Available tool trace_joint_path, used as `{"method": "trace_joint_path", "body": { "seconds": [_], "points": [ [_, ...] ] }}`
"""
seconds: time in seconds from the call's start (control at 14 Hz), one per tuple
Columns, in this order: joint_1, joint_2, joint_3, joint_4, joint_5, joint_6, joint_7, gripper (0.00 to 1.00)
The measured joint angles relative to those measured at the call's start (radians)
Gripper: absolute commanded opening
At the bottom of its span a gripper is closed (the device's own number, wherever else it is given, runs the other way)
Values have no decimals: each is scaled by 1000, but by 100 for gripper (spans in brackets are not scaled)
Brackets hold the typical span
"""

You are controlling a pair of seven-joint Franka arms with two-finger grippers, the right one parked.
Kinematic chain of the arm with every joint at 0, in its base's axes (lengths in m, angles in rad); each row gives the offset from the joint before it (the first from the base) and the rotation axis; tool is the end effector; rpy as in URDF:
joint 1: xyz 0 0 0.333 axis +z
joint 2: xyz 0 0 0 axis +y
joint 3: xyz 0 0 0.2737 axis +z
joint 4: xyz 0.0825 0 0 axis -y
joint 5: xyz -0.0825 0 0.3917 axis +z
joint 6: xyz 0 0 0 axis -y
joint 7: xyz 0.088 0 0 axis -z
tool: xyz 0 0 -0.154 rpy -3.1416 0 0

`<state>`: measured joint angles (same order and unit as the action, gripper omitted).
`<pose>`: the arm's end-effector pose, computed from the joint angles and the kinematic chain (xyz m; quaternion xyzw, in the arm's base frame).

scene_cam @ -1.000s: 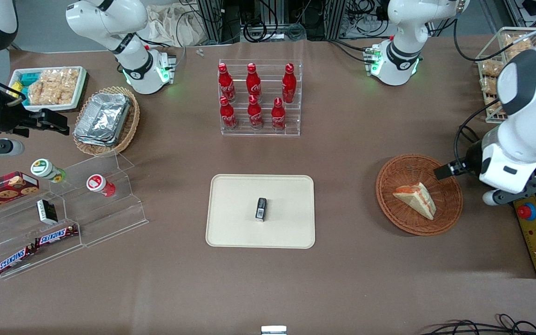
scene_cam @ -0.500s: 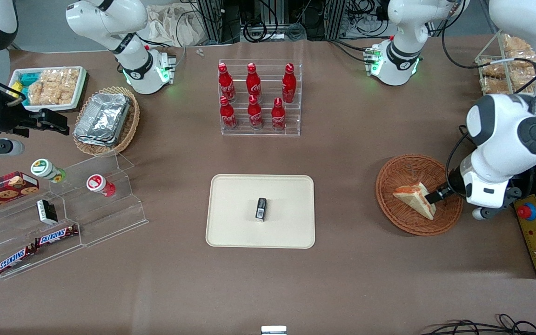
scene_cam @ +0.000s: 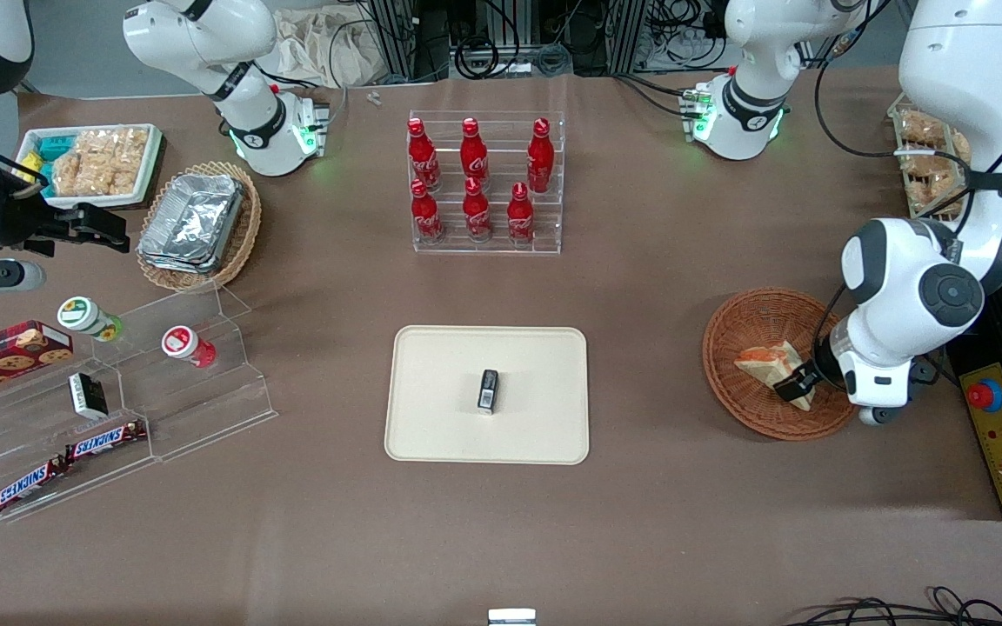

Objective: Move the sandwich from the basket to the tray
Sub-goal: 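Close the left gripper on the sandwich wedge's crust edge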

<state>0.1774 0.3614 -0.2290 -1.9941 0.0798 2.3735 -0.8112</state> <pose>0.6008 -0.0301 0.1945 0.9360 0.3515 0.0082 0.0169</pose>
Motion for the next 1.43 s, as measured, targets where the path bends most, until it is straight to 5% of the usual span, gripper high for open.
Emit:
{"method": "trace_joint_path", "body": {
  "seconds": [0.64, 0.93, 1.07, 1.29, 1.43],
  "points": [
    [-1, 59, -1, -1, 0, 1, -136, 99],
    [-1, 76, -1, 0, 0, 1, -155, 86],
    [-1, 75, -1, 4, 1, 3, -156, 47],
    [-1, 74, -2, 12, 9, 3, -156, 2],
    [-1, 74, -3, 12, 14, 3, -157, 0]
  ]
}}
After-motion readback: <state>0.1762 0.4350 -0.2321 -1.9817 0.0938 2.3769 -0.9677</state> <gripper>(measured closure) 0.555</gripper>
